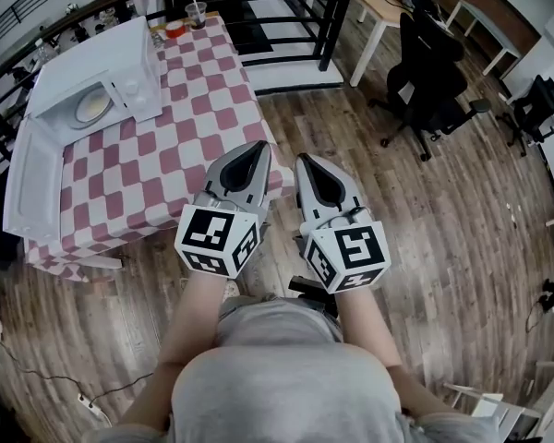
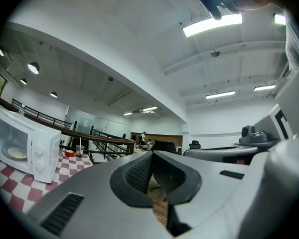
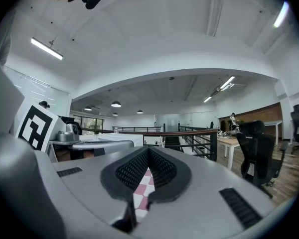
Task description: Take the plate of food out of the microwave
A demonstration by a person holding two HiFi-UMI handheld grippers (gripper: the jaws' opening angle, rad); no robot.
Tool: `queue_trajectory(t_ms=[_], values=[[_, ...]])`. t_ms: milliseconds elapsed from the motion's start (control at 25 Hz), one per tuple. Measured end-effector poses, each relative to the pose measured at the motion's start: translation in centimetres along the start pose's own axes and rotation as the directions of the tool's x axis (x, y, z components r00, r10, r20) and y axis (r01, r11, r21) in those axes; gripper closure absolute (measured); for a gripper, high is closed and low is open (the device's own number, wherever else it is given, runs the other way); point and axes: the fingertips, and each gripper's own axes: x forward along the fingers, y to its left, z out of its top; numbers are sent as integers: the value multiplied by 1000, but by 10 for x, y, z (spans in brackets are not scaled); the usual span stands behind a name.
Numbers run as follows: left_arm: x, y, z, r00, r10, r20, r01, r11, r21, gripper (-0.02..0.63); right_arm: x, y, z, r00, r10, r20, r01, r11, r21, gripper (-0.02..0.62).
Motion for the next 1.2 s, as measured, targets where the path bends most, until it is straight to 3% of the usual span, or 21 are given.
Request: queue_trajectory(t_ms=[1200], values=[[-99,178,14,977,213,9,-212,977,-5,603,123,164,-16,974,224,-31,-224,975,8,569]])
